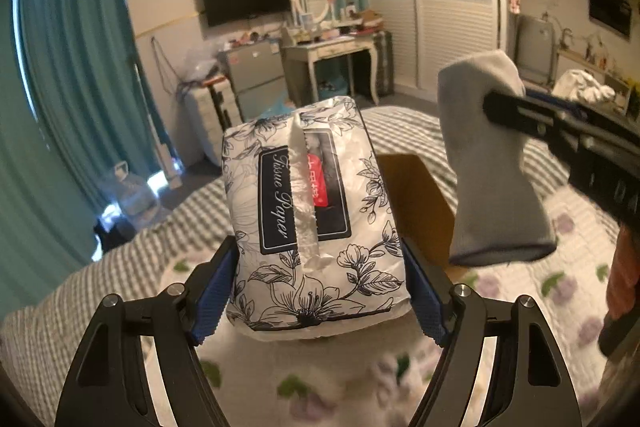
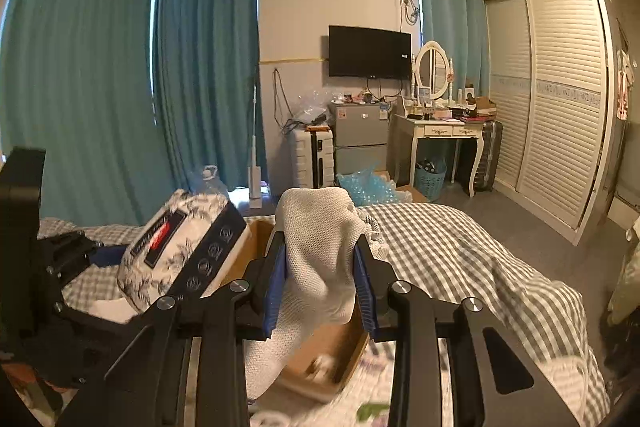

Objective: Organize soft objects
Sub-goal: 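Lower the floral tissue pack and white sock into the box, open both grippers, then grasp the cream lace cloth with the right gripper while the left gripper grasps a white sock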

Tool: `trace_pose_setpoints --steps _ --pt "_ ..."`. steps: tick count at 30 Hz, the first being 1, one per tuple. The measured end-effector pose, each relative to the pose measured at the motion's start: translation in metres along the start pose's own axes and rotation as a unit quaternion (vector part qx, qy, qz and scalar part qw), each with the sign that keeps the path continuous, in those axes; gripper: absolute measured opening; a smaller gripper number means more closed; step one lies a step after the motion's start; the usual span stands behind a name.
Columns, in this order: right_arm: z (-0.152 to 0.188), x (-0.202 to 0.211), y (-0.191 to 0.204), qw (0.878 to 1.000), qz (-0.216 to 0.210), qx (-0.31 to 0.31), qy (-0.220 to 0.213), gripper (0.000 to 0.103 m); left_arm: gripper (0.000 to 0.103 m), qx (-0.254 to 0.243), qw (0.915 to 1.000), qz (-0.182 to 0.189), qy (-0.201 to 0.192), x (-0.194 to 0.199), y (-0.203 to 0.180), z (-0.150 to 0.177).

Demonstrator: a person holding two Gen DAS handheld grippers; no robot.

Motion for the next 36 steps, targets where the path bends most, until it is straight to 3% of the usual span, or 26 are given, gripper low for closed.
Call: trace_pose_setpoints --steps 3,8,13,17,21,27,29,33,35,36 --pt "0.01 -0.041 -0.013 1.0 0.001 -0.007 0.018 0.031 0.077 -0.005 0.9999 -0.01 0.004 -0.037 0.004 -0.007" --pt "0.039 -0.091 -0.027 0.999 0.002 -0.021 0.05 0.031 0.078 -0.025 0.9993 -0.011 0.026 -0.079 0.001 0.01" --pt "0.057 -0.114 -0.039 0.997 -0.013 -0.053 0.063 0.032 0.081 -0.045 0.9987 -0.021 0.007 -0.087 -0.005 0.017" --pt "0.059 -0.113 -0.048 0.995 0.004 -0.073 0.069 0.046 0.082 -0.036 0.9985 -0.041 0.008 -0.08 0.002 0.017" --pt "0.037 -0.083 -0.051 0.996 0.011 -0.071 0.05 0.051 0.082 -0.023 0.9992 -0.033 0.005 -0.055 0.006 0.005" --pt "-0.012 -0.012 -0.044 0.998 0.014 -0.054 0.02 0.054 0.082 -0.001 0.999 -0.038 -0.025 0.018 0.011 -0.026" --pt "-0.027 0.015 -0.041 0.999 0.017 -0.042 0.012 0.065 0.082 0.019 0.9984 -0.037 -0.038 0.052 0.013 -0.034" --pt "-0.045 0.072 -0.028 1.0 0.022 -0.008 0.003 0.072 0.09 0.043 0.9955 -0.059 -0.061 0.106 0.015 -0.042" --pt "-0.048 0.092 -0.025 1.0 0.02 -0.002 -0.004 0.09 0.091 0.052 0.9926 -0.078 -0.076 0.126 0.017 -0.04" --pt "-0.048 0.104 -0.023 1.0 0.015 -0.003 -0.009 0.094 0.091 0.055 0.9911 -0.089 -0.082 0.135 0.018 -0.038"
Point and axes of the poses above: each gripper's, at about its wrist camera, not at the fingertips, and x roughly against the way its jaws point, y to its left, z to its underside, the point moved 7 cm from there along -x, roughly the way its jaws point, and after that the axes turned 6 degrees about -y, right-handed, at the moved point
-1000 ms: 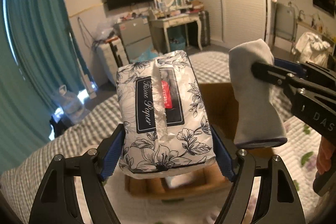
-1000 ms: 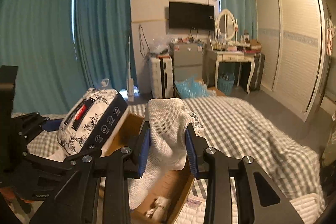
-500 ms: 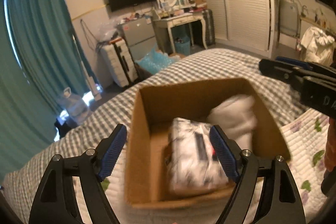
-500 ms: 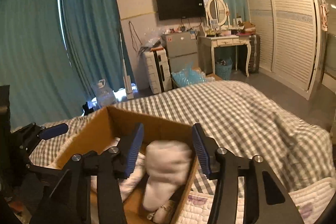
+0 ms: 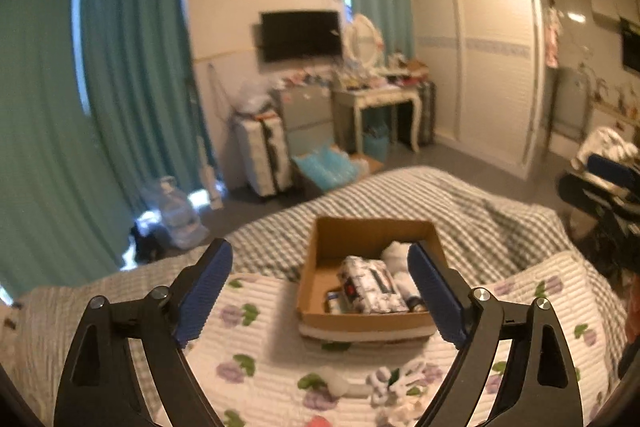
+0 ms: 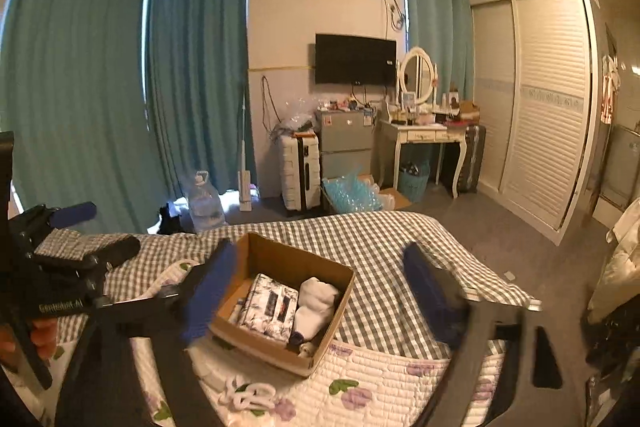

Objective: Organize soft objects
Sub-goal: 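Grasp the cream lace cloth with the right gripper while the left gripper grasps a white sock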

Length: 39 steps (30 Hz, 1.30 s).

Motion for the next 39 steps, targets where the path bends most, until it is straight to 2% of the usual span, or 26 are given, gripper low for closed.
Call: trace_pose_setpoints --steps 4,7,12,18,23,27,29,31,34,39 --pt "0.018 0.021 0.006 1.0 -0.015 0.009 0.019 0.096 0.091 0.001 0.9997 -0.023 -0.008 0.028 0.001 0.014" --pt "0.047 0.024 0.01 0.999 -0.021 0.021 0.045 0.096 0.091 0.017 0.9996 -0.019 0.01 0.035 -0.001 0.039" --pt "0.124 0.009 0.014 0.993 -0.037 0.023 0.109 0.096 0.091 0.057 0.9967 -0.015 0.056 0.024 -0.009 0.092" --pt "0.217 -0.022 0.023 0.98 -0.063 0.004 0.187 0.095 0.091 0.081 0.9874 -0.022 0.134 -0.01 -0.033 0.167" --pt "0.278 -0.049 0.037 0.965 -0.091 -0.003 0.247 0.081 0.091 0.084 0.9802 -0.029 0.177 -0.025 -0.042 0.213" --pt "0.298 -0.064 0.05 0.955 -0.121 -0.009 0.271 0.065 0.091 0.089 0.9757 -0.033 0.198 -0.033 -0.044 0.237" --pt "0.302 -0.071 0.055 0.949 -0.138 -0.012 0.282 0.038 0.09 0.085 0.9776 -0.029 0.191 -0.037 -0.047 0.242" --pt "0.305 -0.073 0.06 0.944 -0.159 -0.018 0.289 0.022 0.09 0.086 0.9765 -0.023 0.196 -0.039 -0.05 0.246" --pt "0.3 -0.067 0.059 0.949 -0.158 -0.017 0.272 0.014 0.09 0.088 0.9762 -0.006 0.198 -0.038 -0.057 0.25" --pt "0.281 -0.055 0.042 0.965 -0.125 -0.034 0.227 0.013 0.089 0.08 0.9762 0.019 0.2 -0.034 -0.069 0.254"
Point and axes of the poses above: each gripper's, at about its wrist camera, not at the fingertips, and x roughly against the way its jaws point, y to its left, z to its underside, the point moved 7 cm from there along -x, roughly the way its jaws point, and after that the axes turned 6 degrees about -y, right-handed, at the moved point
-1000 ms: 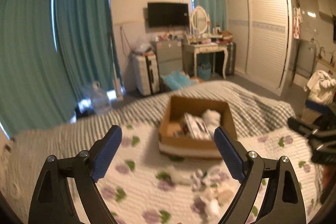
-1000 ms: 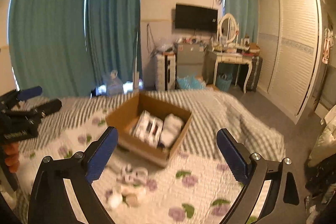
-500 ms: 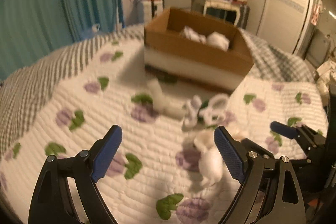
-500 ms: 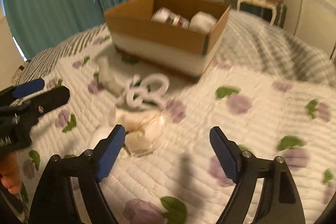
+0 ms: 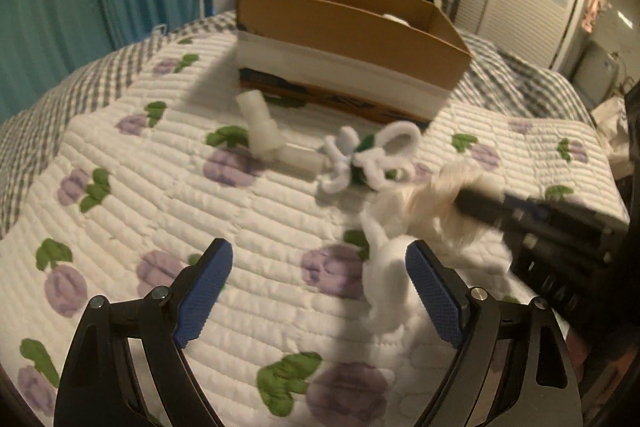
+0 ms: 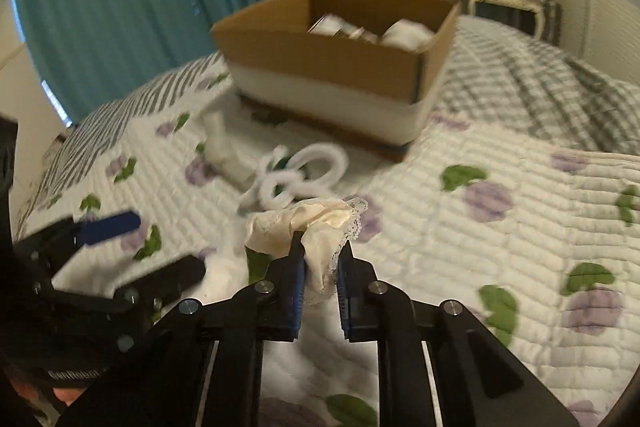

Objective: Organize soft objects
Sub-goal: 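Grasp the cream lace cloth with the right gripper while the left gripper grasps a white sock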

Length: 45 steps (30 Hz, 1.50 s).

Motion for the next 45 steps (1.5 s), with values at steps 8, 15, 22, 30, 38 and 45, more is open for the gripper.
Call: trace_pose_setpoints --steps 8,15,22,30,38,45 --pt "-0.009 0.027 -0.021 0.997 0.039 -0.037 -0.048 0.013 0.087 -0.037 0.999 0.022 0.014 -0.012 -0.027 0.015" --pt "-0.005 0.028 -0.029 0.997 0.042 -0.048 -0.045 0.013 0.035 -0.054 0.9968 0.041 0.042 -0.033 -0.038 0.025" --pt "-0.004 0.031 -0.024 0.997 0.052 -0.035 -0.049 0.013 0.029 -0.048 0.9975 0.045 0.025 -0.015 -0.035 0.018" --pt "-0.011 0.057 -0.012 0.995 0.072 -0.019 -0.07 0.013 0.029 -0.057 0.9969 0.049 -0.024 0.03 -0.02 -0.011" --pt "-0.043 0.098 -0.003 0.99 0.089 -0.014 -0.109 0.013 0.029 -0.081 0.9904 0.054 -0.098 0.082 0.001 -0.064" --pt "-0.106 0.121 0.011 0.983 0.098 0.001 -0.154 0.013 0.029 -0.087 0.985 0.058 -0.138 0.102 0.009 -0.123"
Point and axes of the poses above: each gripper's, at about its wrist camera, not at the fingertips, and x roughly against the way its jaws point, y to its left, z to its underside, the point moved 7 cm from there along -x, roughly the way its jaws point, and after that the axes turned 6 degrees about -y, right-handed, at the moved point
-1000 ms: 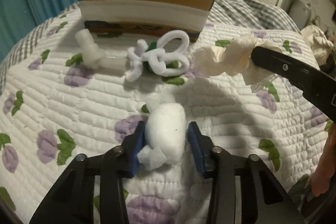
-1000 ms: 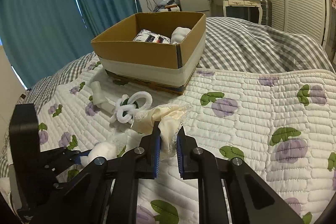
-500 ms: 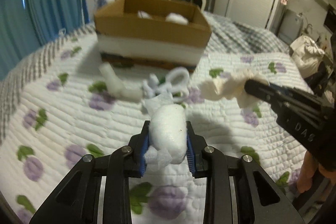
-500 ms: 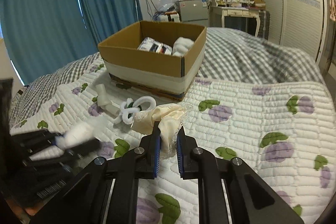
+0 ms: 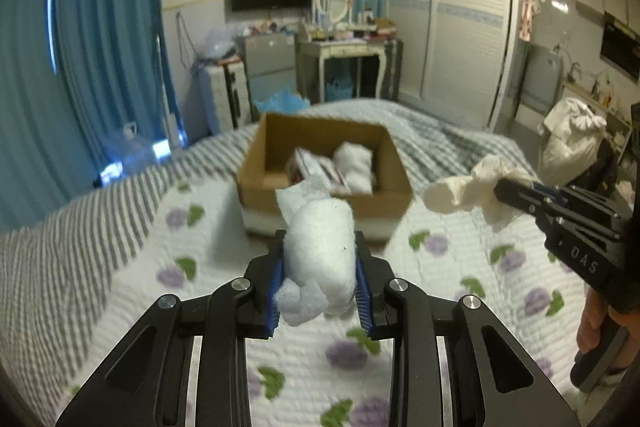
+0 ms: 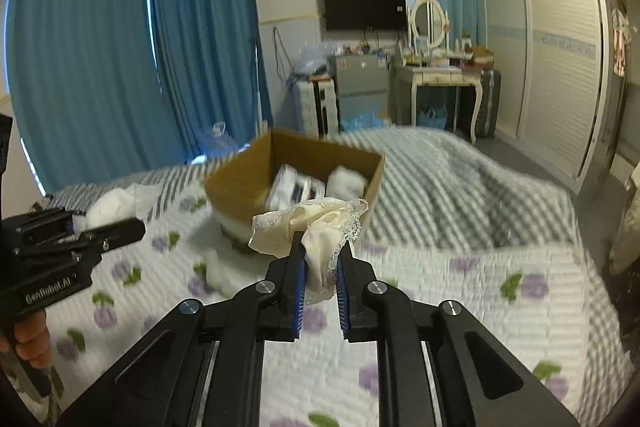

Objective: Organize soft objects
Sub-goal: 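Grasp the cream lace cloth with the right gripper while the left gripper grasps a white sock, then drop the lace cloth and white sock into the box with both grippers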

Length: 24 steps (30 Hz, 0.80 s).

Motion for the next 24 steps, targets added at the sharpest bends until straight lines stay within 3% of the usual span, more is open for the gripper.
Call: trace_pose_setpoints --steps 6,12,19,24 --pt "-0.057 -0.025 0.009 0.999 0.001 0.005 -0.039 0.013 0.029 -0.03 0.9993 -0.006 -0.022 -0.025 0.003 -0.041" --pt "-0.084 -0.078 0.005 0.999 0.015 -0.008 -0.048 0.013 0.029 -0.037 0.9991 -0.021 -0.008 -0.083 0.01 -0.064" --pt "-0.059 -0.171 -0.023 0.998 0.015 -0.06 -0.01 0.013 0.029 -0.055 0.9978 -0.016 0.034 -0.169 0.014 -0.053" --pt "-0.034 -0.211 -0.03 0.998 0.011 -0.052 0.019 0.013 0.029 -0.072 0.9954 -0.018 0.061 -0.214 0.026 -0.033"
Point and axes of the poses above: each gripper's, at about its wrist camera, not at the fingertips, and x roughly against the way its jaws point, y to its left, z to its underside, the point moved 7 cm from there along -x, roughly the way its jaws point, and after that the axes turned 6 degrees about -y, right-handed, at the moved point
